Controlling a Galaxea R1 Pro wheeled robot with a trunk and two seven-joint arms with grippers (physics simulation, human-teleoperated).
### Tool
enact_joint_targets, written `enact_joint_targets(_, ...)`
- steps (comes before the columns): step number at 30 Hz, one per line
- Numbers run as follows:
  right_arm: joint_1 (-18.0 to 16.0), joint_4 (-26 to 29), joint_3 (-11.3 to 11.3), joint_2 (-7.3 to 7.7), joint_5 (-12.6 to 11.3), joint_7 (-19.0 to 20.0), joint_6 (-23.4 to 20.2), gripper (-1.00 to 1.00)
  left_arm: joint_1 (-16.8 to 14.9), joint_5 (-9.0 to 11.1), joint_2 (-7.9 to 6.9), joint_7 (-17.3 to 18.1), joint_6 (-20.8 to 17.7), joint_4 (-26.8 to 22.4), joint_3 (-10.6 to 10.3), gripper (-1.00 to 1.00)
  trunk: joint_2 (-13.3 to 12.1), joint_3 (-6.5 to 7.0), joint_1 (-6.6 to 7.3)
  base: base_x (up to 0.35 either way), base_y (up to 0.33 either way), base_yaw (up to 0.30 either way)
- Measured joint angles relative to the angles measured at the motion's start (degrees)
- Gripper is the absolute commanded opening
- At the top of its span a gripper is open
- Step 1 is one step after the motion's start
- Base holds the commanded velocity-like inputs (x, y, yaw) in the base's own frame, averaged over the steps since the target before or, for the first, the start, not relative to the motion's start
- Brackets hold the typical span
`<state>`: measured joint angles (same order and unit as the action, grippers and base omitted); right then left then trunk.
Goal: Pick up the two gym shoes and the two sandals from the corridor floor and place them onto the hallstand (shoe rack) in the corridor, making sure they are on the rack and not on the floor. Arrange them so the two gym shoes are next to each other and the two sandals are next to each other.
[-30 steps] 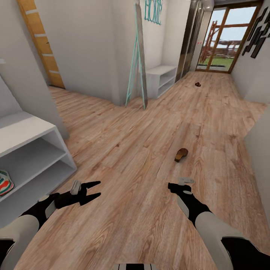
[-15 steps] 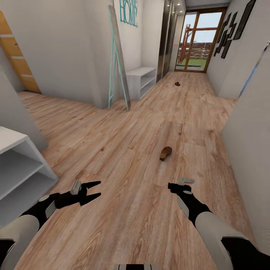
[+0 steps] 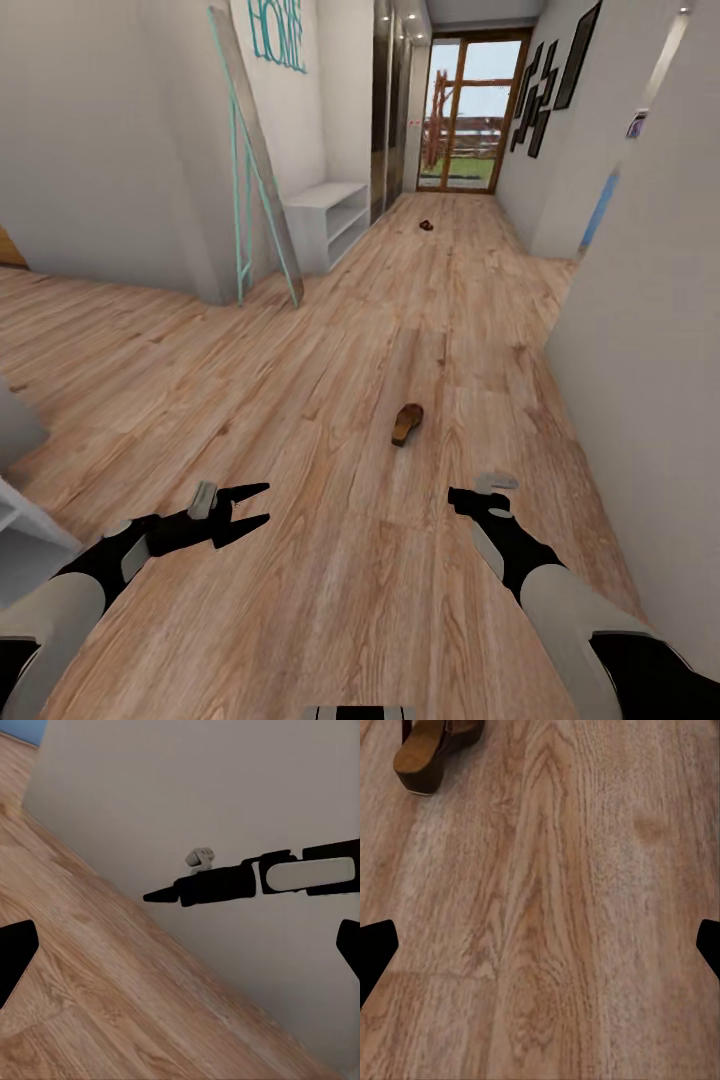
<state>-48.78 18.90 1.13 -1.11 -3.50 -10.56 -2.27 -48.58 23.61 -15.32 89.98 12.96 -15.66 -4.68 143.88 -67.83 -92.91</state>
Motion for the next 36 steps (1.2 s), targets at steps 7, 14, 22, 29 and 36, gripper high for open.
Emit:
enact_joint_targets(7, -0.05, -0.06, -0.02, -0.01, 0.00, 0.02, -0.03, 1.00, 0.01, 0.00, -0.01, 0.00, 0.00, -0.01, -0.03, 1.00, 0.00, 0.01, 0.00, 0.345, 0.000, -0.018)
enact_joint_targets(14, -0.01, 0.06, -0.05, -0.07, 0.00, -0.03, -0.01, 1.00, 0.01, 0.00, -0.01, 0.00, 0.00, -0.01, -0.03, 1.00, 0.00, 0.01, 0.00, 0.344, 0.000, -0.001)
enact_joint_targets(22, -0.01, 0.14, -0.08, -0.20, 0.04, -0.04, 0.01, 1.00, 0.00, 0.08, 0.00, -1.02, 0.01, 0.00, 0.03, 1.00, 0.00, 0.01, -0.01, 0.290, 0.000, -0.080)
enact_joint_targets(29, 0.00, 0.23, -0.08, -0.25, 0.07, -0.04, -0.02, 1.00, -0.01, 0.13, 0.43, -5.61, 0.04, 0.01, -0.02, 1.00, 0.00, 0.01, -0.03, 0.109, 0.000, -0.268)
enact_joint_targets(36, 0.02, 0.25, -0.08, -0.26, 0.08, -0.04, -0.02, 1.00, -0.01, 0.22, 0.73, -7.60, 0.06, 0.33, 0.05, 1.00, 0.00, 0.01, -0.04, 0.008, 0.000, -0.298)
